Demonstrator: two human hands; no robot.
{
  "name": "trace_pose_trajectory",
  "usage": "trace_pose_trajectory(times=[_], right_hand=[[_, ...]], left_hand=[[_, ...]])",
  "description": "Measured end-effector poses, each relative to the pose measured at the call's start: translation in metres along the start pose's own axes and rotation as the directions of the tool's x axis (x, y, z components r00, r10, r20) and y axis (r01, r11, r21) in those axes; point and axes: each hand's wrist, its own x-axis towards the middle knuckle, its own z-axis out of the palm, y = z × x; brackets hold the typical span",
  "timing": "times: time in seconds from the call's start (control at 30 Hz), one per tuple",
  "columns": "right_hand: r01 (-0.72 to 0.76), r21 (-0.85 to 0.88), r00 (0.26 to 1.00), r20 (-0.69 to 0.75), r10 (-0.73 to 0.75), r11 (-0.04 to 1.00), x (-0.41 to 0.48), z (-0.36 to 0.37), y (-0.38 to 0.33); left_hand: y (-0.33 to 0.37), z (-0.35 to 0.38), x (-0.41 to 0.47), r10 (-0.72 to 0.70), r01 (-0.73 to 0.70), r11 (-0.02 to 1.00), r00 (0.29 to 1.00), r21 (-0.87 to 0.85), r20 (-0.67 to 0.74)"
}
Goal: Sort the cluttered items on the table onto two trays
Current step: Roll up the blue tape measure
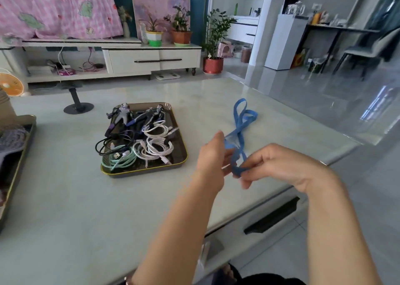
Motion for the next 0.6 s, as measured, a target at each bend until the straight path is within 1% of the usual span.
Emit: trace_pose_trajectory(times=[0.03,0.1,0.13,0.17,0.2,0.23,0.3,0.37,0.4,0.43,0.47,0.5,0.53,0.57,0.6], right_hand=[[0.01,-0.02,0.998,0.061,-0.009,1.0,0.0,0.005,-0.003],[-0.017,-0.038,0.99,0.139,0.022,0.999,-0.004,0.011,-0.005],[-0.041,-0.055,0.986,0.159,0.05,0.998,-0.003,0.013,-0.003],[-0.081,-0.078,0.983,0.156,0.093,0.994,0.001,0.013,0.0],[-0.141,-0.09,0.979,0.135,0.152,0.986,0.005,0.012,0.004],[-0.215,-0.072,0.968,0.117,0.222,0.974,0.009,0.012,0.007],[-0.367,0.0,0.923,0.121,0.364,0.93,0.015,0.015,0.012],[-0.478,0.04,0.873,0.129,0.47,0.877,0.017,0.018,0.014],[-0.514,0.067,0.856,0.099,0.507,0.855,0.018,0.018,0.015],[-0.528,0.096,0.849,0.034,0.527,0.844,0.02,0.017,0.017],[-0.525,0.117,0.842,-0.076,0.534,0.843,0.023,0.015,0.018],[-0.509,0.137,0.821,-0.219,0.527,0.85,0.028,0.012,0.018],[-0.487,0.134,0.786,-0.364,0.5,0.863,0.03,0.009,0.014],[-0.463,0.087,0.748,-0.496,0.441,0.882,0.029,0.008,0.009],[-0.41,0.011,0.733,-0.591,0.337,0.912,0.028,0.008,0.003]], left_hand=[[0.004,-0.007,0.0,-0.053,0.056,0.993,0.998,-0.107,0.03],[0.006,-0.018,-0.002,-0.151,0.18,0.927,0.982,-0.328,0.113],[0.007,-0.023,-0.002,-0.171,0.217,0.903,0.973,-0.371,0.153],[0.009,-0.026,0.0,-0.163,0.214,0.904,0.973,-0.37,0.163],[0.01,-0.028,0.001,-0.131,0.173,0.922,0.981,-0.347,0.142],[0.012,-0.029,0.002,-0.077,0.102,0.943,0.993,-0.318,0.088],[0.019,-0.029,-0.002,0.058,-0.062,0.963,0.998,-0.264,-0.022],[0.027,-0.034,-0.006,0.186,-0.202,0.943,0.979,-0.264,-0.084],[0.032,-0.037,-0.009,0.239,-0.261,0.927,0.965,-0.269,-0.112],[0.036,-0.04,-0.011,0.284,-0.311,0.91,0.949,-0.275,-0.135],[0.04,-0.045,-0.013,0.329,-0.358,0.892,0.933,-0.276,-0.147],[0.043,-0.047,-0.016,0.369,-0.396,0.879,0.918,-0.265,-0.148],[0.045,-0.049,-0.02,0.403,-0.426,0.873,0.905,-0.239,-0.141],[0.046,-0.05,-0.023,0.434,-0.452,0.873,0.892,-0.182,-0.131],[0.046,-0.051,-0.025,0.457,-0.468,0.878,0.882,-0.097,-0.119]])
